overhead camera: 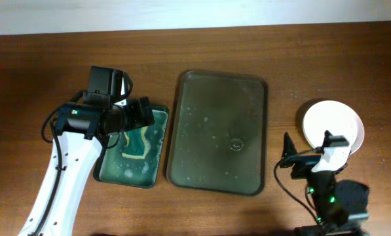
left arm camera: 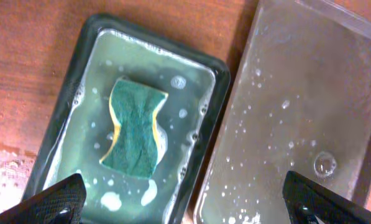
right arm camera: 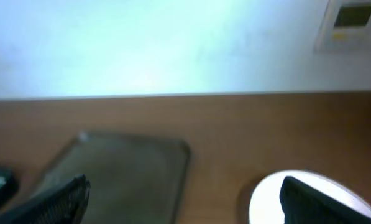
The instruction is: Clean dirty plates on tray and stack at the side
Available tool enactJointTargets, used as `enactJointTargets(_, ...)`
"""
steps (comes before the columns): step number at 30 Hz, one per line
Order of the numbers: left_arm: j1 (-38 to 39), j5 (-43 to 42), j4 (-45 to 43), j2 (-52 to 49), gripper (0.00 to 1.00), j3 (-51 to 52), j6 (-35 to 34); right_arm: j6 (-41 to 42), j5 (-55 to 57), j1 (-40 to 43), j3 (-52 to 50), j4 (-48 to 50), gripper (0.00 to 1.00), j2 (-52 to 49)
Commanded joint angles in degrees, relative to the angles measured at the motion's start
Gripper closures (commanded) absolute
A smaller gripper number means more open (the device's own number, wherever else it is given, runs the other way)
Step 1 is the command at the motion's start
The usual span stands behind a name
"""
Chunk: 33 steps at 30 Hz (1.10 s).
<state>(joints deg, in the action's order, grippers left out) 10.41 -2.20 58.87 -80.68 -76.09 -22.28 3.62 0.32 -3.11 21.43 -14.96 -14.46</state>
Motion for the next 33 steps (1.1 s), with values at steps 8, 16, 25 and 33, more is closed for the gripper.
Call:
enactJointTargets(8, -0.26, -0.42, -0.07, 0.20, 0.01, -0.94, 0.09, -0.22, -3.13, 0.17, -21.11, 15.65, 0.02, 14.25)
enactJointTargets(16, -0.26, -0.42, -0.07, 0.20, 0.01, -0.94, 0.09, -0.22, -3.10, 0.20, -21.11, 10.69, 0.02, 13.99)
enactJointTargets(25, -0.09, 7.45, -0.04, 5.57, 0.00, 0.87, 0.07, -0.22, -3.10, 0.20, -21.11, 10.69, 0.02, 13.99)
enactJointTargets(33, -1.14, 11.26, -37.68, 39.47, 0.01, 32.85, 7.02, -0.22, -3.10, 0.20, -21.11, 10.69, 0.02, 13.99)
